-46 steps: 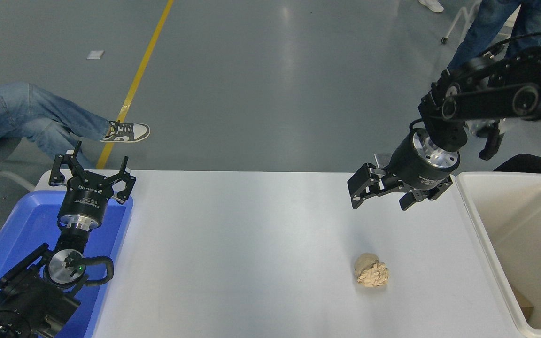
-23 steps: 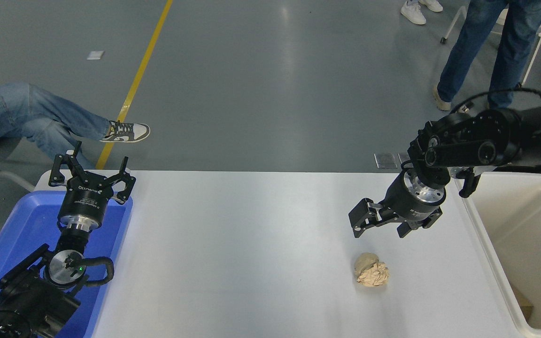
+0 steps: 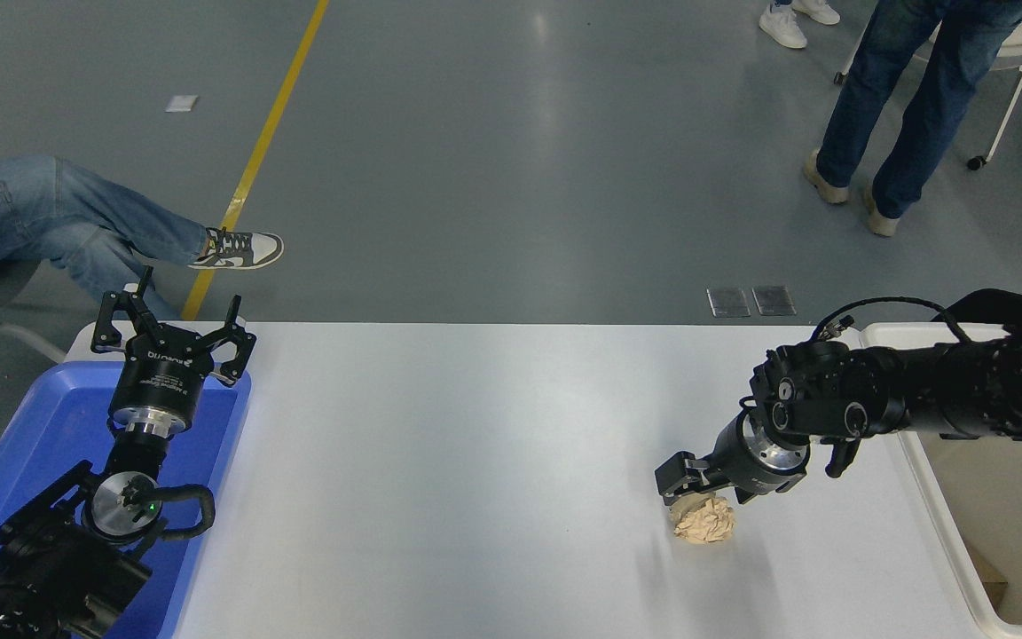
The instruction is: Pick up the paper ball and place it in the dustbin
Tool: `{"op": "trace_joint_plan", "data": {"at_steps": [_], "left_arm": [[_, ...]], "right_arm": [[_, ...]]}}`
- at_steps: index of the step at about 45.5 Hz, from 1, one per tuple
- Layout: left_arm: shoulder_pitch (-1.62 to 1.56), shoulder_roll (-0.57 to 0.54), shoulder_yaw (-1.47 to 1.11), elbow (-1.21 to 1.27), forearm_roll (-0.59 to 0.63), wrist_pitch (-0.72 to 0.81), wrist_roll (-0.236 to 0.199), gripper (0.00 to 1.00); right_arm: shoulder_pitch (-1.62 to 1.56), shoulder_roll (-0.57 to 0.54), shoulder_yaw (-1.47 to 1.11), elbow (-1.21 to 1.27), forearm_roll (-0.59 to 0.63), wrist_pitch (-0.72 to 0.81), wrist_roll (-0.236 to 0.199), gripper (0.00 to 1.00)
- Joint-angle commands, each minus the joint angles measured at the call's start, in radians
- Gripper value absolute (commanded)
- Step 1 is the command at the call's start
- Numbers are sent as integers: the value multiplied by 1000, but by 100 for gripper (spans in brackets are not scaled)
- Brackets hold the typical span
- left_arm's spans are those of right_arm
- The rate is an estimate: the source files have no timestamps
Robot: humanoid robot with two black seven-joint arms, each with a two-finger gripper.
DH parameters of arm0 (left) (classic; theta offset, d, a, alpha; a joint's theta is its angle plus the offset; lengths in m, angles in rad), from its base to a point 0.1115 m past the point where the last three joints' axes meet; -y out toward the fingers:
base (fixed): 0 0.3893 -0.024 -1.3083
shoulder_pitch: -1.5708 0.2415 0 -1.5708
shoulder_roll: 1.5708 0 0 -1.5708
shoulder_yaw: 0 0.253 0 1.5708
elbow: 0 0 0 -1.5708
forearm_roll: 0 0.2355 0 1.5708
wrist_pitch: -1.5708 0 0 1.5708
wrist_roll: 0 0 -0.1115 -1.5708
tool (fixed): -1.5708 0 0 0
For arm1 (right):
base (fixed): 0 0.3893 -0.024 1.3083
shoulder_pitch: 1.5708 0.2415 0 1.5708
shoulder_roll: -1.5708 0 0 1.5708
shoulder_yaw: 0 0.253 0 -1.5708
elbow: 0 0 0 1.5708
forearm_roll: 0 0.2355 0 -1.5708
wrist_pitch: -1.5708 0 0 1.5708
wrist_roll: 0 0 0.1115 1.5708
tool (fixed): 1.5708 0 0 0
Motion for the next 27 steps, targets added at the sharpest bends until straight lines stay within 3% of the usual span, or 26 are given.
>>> {"op": "trace_joint_plan", "data": {"at_steps": [1, 6, 9, 10, 11, 27], "left_arm": [[0, 0, 0, -1, 0, 0, 0, 100], [0, 0, 0, -1, 0, 0, 0, 100], [0, 0, 0, 0, 0, 0, 0, 100], [0, 0, 1, 0, 0, 0, 0, 100], [0, 0, 2, 0, 0, 0, 0, 100], [0, 0, 0, -1, 0, 0, 0, 100]], "right_arm": [[-67, 33, 13, -58, -7, -70, 1, 78], [-65, 36, 13, -58, -7, -73, 4, 30], [-59, 33, 11, -56, -7, -71, 3, 18], [-56, 32, 10, -55, -7, -68, 3, 4], [-55, 32, 8, -56, -7, -68, 3, 0], [33, 4, -68, -20, -28, -60, 4, 0]]}}
